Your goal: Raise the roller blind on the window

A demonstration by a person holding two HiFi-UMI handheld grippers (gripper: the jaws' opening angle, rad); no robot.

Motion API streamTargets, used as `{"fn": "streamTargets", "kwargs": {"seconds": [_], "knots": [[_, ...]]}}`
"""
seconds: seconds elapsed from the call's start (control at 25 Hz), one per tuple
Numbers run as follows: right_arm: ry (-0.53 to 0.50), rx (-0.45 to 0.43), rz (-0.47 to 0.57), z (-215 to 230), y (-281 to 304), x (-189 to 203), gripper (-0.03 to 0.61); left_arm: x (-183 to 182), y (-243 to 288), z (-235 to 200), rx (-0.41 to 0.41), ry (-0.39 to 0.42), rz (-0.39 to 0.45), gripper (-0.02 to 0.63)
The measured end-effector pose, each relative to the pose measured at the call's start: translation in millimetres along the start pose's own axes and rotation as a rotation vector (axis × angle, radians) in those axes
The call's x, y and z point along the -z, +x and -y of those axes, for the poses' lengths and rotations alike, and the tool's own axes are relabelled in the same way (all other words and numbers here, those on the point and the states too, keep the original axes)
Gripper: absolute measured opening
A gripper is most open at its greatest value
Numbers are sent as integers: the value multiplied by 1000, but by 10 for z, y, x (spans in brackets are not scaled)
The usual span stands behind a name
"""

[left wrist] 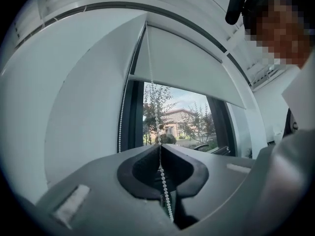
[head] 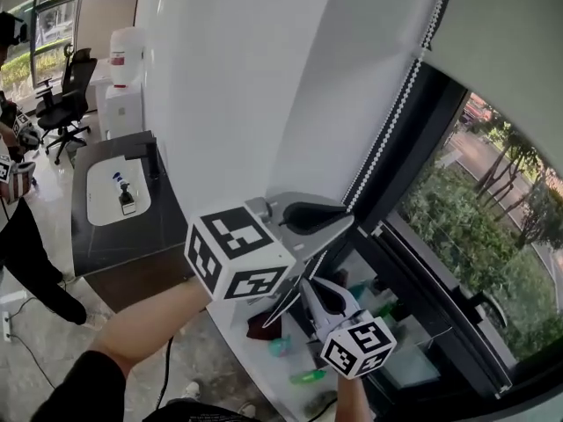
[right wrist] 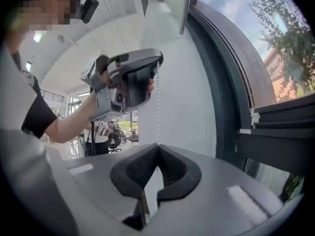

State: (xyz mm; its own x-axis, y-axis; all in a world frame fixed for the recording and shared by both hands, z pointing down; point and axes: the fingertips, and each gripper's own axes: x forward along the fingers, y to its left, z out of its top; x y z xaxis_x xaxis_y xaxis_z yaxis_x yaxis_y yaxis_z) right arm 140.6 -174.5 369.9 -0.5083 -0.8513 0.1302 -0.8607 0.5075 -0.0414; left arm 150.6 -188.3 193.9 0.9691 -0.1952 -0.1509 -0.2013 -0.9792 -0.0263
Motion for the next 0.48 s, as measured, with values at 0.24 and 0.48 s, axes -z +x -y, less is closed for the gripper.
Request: {"fn": "streamTargets", "kwargs": {"seconds": [0.24, 0.48], "knots": [[123, -92, 12, -29, -176, -31, 43, 86, -61, -130, -53, -53, 19, 11], [198, -98, 174, 133, -445, -687, 135, 667, -130, -170, -79, -53, -105, 11]]}}
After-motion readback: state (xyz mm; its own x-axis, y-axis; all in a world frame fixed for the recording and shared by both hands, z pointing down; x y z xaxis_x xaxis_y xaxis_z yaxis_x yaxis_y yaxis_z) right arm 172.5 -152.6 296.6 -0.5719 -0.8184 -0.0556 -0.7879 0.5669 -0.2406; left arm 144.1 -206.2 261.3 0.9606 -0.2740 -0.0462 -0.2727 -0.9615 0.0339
